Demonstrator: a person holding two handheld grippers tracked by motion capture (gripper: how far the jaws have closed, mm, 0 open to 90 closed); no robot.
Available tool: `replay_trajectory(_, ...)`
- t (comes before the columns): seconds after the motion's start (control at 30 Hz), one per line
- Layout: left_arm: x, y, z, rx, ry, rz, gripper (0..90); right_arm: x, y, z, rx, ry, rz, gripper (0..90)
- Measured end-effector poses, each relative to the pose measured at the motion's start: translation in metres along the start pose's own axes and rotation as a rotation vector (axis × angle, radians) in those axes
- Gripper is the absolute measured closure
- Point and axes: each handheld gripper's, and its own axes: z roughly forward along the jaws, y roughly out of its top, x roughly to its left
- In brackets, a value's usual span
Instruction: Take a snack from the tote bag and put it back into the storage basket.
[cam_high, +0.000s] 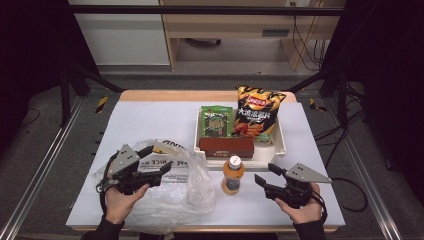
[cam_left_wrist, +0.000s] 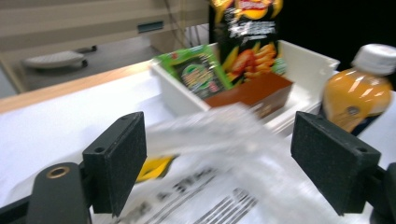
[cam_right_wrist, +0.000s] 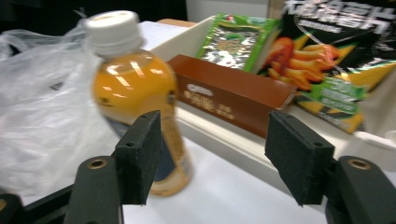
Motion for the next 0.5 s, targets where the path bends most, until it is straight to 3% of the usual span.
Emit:
replay_trajectory(0.13, 0.017, -0.014, -0.004, 0.023, 0.046, -0.036, 17.9, 0.012, 0.002, 0.003, 0.004, 0.023, -0.014, 33.8)
replay_trajectory(0.23, 0.027, -0.021, -0.004, 0.052, 0.09, -0.037, 18.1, 0.021, 0.002, 0.009, 0.004, 0.054, -0.022, 32.2)
replay_trajectory(0.5, 0.035, -0.032, -0.006, 0.087, 0.113, -0.046, 18.1, 0.037, 0.002, 0.031, 0.015, 0.075, -0.038, 30.4)
